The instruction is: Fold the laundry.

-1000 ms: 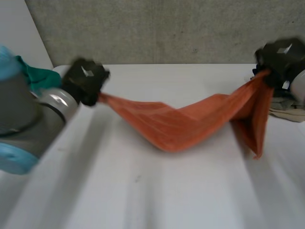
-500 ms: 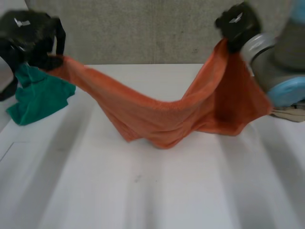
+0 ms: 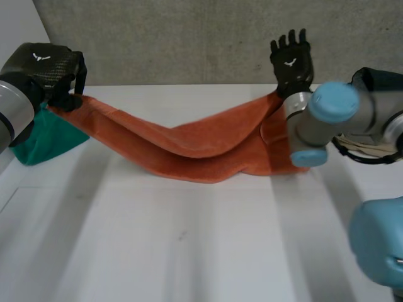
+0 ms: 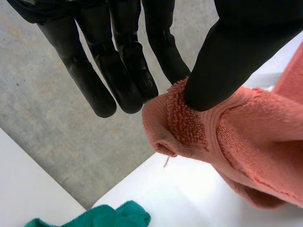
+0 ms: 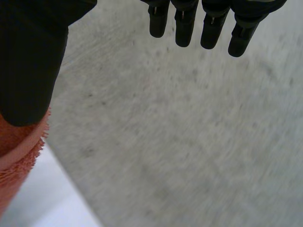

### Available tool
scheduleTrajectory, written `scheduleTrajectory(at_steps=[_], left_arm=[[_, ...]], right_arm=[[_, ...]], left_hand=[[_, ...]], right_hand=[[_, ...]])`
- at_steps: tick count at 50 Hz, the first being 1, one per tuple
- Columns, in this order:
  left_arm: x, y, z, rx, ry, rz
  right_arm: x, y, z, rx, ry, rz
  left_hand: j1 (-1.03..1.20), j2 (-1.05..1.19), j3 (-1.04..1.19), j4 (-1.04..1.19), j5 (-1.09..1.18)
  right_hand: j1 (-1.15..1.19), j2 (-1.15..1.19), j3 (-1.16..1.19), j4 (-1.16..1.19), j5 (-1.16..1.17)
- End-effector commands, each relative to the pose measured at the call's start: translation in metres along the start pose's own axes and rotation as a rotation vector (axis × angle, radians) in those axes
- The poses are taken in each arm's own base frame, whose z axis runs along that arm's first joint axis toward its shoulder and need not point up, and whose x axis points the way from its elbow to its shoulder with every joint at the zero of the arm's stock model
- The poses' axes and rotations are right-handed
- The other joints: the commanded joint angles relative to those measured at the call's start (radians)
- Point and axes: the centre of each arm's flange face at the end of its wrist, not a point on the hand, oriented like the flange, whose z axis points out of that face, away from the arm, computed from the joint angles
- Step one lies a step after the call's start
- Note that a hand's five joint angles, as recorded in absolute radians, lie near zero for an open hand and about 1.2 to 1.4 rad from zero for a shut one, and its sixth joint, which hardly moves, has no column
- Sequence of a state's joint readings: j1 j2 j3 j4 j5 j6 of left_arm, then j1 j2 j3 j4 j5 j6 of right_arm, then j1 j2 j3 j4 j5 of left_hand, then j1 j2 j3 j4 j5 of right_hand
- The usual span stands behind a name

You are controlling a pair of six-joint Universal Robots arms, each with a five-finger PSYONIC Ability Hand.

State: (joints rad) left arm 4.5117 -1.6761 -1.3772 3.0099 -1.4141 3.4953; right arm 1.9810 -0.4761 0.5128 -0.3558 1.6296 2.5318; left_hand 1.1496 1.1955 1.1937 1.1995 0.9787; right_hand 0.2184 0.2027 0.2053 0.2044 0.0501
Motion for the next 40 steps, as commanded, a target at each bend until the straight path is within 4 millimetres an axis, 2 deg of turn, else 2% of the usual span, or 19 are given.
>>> scheduleTrajectory(at_steps=[1,5,10,12,15,20,23,24,26,32,35,38,40], left_arm=[[0.001,-0.017,-0.001,0.053,0.002,-0.005],[0.002,-0.040,-0.006,0.125,0.002,-0.019],[0.008,-0.066,-0.014,0.195,0.009,-0.034],[0.012,-0.072,-0.016,0.206,0.015,-0.034],[0.013,-0.079,-0.019,0.213,0.009,-0.036],[0.012,-0.079,-0.019,0.200,-0.004,-0.040],[0.010,-0.080,-0.020,0.202,-0.008,-0.044],[0.009,-0.081,-0.020,0.207,-0.009,-0.045],[0.010,-0.082,-0.020,0.210,-0.008,-0.045],[0.014,-0.090,-0.024,0.226,0.006,-0.049],[0.018,-0.095,-0.027,0.234,0.019,-0.049],[0.021,-0.097,-0.029,0.234,0.024,-0.050],[0.022,-0.097,-0.030,0.233,0.026,-0.053]], right_arm=[[0.037,-0.032,-0.047,-0.336,-0.201,0.187],[0.033,-0.037,-0.091,-0.522,-0.343,0.253],[0.022,-0.035,-0.119,-0.603,-0.388,0.323],[0.021,-0.034,-0.119,-0.592,-0.375,0.343],[0.025,-0.032,-0.107,-0.517,-0.298,0.370],[0.051,-0.038,-0.078,-0.378,-0.131,0.343],[0.059,-0.045,-0.081,-0.390,-0.131,0.313],[0.057,-0.050,-0.090,-0.422,-0.178,0.298],[0.052,-0.051,-0.100,-0.464,-0.235,0.295],[0.015,-0.047,-0.163,-0.702,-0.537,0.340],[-0.003,-0.044,-0.184,-0.724,-0.630,0.365],[-0.015,-0.043,-0.193,-0.701,-0.661,0.375],[-0.025,-0.041,-0.195,-0.652,-0.657,0.384]], left_hand=[[0.247,0.201,0.203,0.197,0.243],[0.247,0.201,0.203,0.197,0.243],[0.247,0.201,0.203,0.197,0.243],[0.247,0.201,0.203,0.197,0.243],[0.247,0.201,0.203,0.197,0.243],[0.247,0.201,0.203,0.197,0.243],[0.247,0.201,0.203,0.197,0.243],[0.247,0.201,0.203,0.197,0.243],[0.247,0.201,0.203,0.197,0.243],[0.247,0.201,0.203,0.197,0.243],[0.247,0.201,0.203,0.197,0.243],[0.247,0.201,0.203,0.197,0.243],[0.247,0.201,0.203,0.197,0.243]], right_hand=[[-0.044,-0.028,-0.031,-0.030,-0.050],[0.041,0.056,0.054,0.055,0.035],[0.080,0.095,0.093,0.094,0.073],[0.009,0.025,0.022,0.023,0.003],[0.056,0.071,0.069,0.070,0.050],[0.062,0.077,0.075,0.076,0.056],[0.164,0.180,0.177,0.178,0.158],[0.336,0.352,0.349,0.350,0.330],[0.414,0.430,0.427,0.428,0.408],[0.681,0.697,0.694,0.695,0.675],[0.699,0.715,0.712,0.713,0.693],[0.681,0.697,0.694,0.695,0.675],[0.559,0.574,0.572,0.573,0.552]])
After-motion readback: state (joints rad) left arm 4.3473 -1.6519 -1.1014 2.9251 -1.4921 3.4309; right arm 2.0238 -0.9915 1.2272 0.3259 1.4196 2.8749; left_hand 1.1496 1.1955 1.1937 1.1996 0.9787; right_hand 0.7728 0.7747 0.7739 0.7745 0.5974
